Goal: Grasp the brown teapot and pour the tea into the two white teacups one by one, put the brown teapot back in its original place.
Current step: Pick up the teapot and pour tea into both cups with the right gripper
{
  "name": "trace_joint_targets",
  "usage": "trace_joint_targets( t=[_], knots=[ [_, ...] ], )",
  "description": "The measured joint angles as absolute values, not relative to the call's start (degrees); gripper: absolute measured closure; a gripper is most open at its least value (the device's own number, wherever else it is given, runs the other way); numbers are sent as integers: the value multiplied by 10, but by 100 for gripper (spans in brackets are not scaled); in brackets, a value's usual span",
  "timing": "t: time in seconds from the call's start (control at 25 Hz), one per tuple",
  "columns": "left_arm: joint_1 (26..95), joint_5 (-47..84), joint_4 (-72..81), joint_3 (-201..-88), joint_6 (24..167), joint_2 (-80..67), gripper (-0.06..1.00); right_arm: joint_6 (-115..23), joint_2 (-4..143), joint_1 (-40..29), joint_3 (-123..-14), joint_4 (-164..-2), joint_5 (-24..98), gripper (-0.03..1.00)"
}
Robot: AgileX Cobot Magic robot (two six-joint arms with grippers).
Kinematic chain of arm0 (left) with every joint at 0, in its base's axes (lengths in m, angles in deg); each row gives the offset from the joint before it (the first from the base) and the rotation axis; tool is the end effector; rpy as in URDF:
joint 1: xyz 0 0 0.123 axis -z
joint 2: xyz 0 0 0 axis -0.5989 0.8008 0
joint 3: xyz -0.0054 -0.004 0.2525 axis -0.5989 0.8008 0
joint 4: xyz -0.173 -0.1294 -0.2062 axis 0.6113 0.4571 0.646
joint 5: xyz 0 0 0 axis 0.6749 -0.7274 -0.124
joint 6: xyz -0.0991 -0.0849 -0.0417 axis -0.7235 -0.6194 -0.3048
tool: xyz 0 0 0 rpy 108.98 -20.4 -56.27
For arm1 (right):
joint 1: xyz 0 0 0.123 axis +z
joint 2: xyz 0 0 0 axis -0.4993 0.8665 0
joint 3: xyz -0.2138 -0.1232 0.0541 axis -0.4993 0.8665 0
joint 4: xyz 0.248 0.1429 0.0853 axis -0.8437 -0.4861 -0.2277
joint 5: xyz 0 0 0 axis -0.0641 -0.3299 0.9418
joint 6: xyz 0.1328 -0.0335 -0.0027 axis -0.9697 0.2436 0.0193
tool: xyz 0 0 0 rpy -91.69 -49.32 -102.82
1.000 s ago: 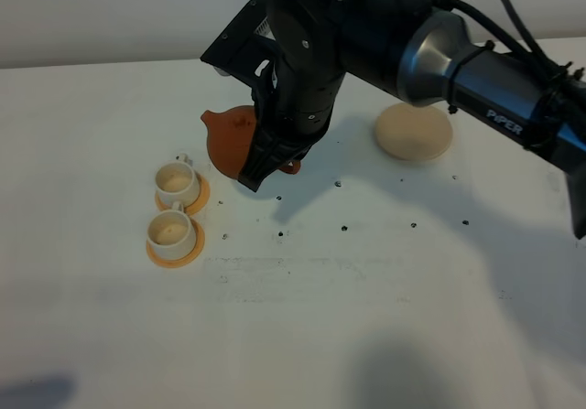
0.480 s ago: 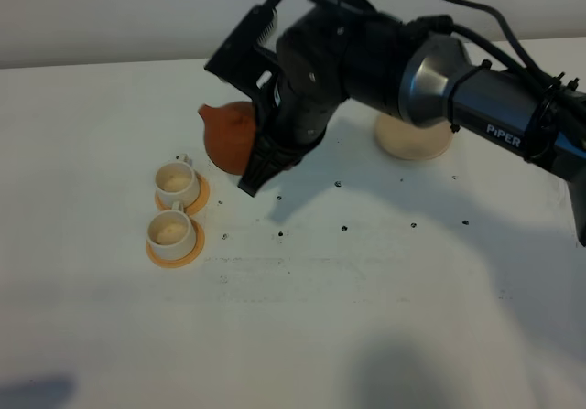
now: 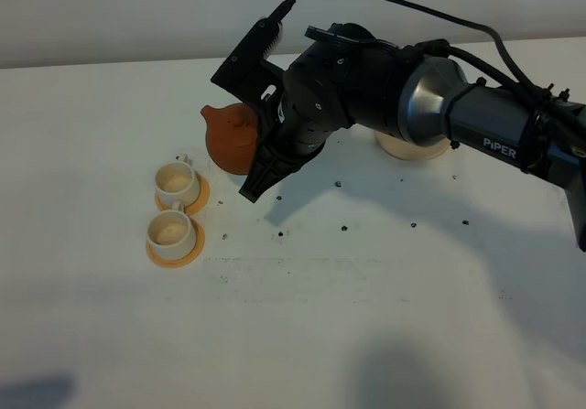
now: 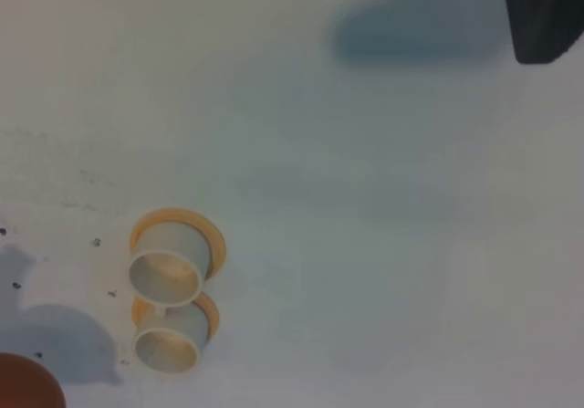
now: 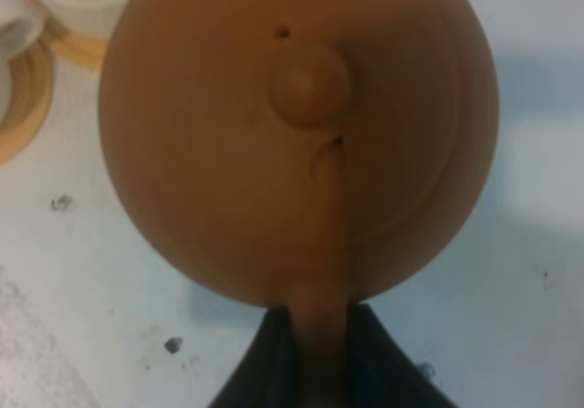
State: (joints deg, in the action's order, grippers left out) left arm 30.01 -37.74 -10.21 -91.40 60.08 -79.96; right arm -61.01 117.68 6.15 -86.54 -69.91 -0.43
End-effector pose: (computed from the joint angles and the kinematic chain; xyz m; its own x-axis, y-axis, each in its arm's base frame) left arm 0.1137 0.0153 0.2656 -0.4781 -0.0665 -0.8758 -0.1341 0.9910 -0.0021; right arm 0.4183 0.2935 0.1182 -0.5988 -0.6860 -0.4134 -0.6993 0.6994 -0.1478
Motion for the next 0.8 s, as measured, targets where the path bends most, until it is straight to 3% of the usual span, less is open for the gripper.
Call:
trace_joint_targets(
  t=[0.8],
  knots=[
    [300,-377,-102,-914,601,-800,67,-527,1177,68,-872,-658,-8,88]
  ],
)
